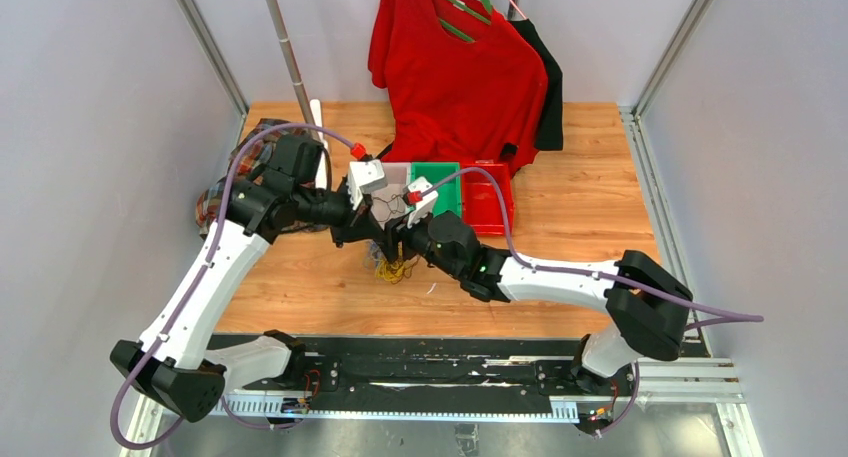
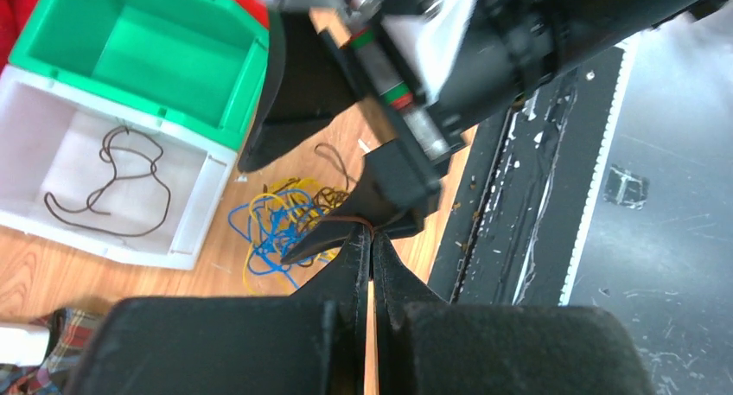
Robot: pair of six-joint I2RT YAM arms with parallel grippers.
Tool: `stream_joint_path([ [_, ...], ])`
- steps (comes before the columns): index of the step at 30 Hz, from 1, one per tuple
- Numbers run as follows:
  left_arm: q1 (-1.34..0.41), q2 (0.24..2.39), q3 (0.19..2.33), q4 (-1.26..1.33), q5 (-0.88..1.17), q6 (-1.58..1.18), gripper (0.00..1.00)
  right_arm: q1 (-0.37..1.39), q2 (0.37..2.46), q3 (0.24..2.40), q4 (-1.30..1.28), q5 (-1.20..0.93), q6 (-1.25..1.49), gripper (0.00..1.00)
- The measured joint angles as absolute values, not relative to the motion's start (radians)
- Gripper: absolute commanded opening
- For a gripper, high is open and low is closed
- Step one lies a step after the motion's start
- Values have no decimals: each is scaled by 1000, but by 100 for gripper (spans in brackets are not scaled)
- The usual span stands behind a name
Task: Untangle the cables
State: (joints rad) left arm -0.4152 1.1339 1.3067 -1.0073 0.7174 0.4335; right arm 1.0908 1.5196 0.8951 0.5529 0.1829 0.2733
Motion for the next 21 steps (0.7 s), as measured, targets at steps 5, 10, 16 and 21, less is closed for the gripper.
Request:
stream_joint_path([
  [5, -416, 1135, 1383, -1027, 760, 427, 1, 1091, 1556, 888, 571, 192, 295, 52],
  [10, -421, 1143, 1466, -1036, 812, 393, 0, 1090, 1560, 831, 581, 220, 311, 50],
  [16, -422, 1168, 1604, -1043, 805, 368, 0, 1089, 1560, 710, 579, 255, 337, 48],
  [21, -422, 1192, 1755, -1044, 793, 342, 0, 1089, 1555, 661, 579, 266, 351, 52],
])
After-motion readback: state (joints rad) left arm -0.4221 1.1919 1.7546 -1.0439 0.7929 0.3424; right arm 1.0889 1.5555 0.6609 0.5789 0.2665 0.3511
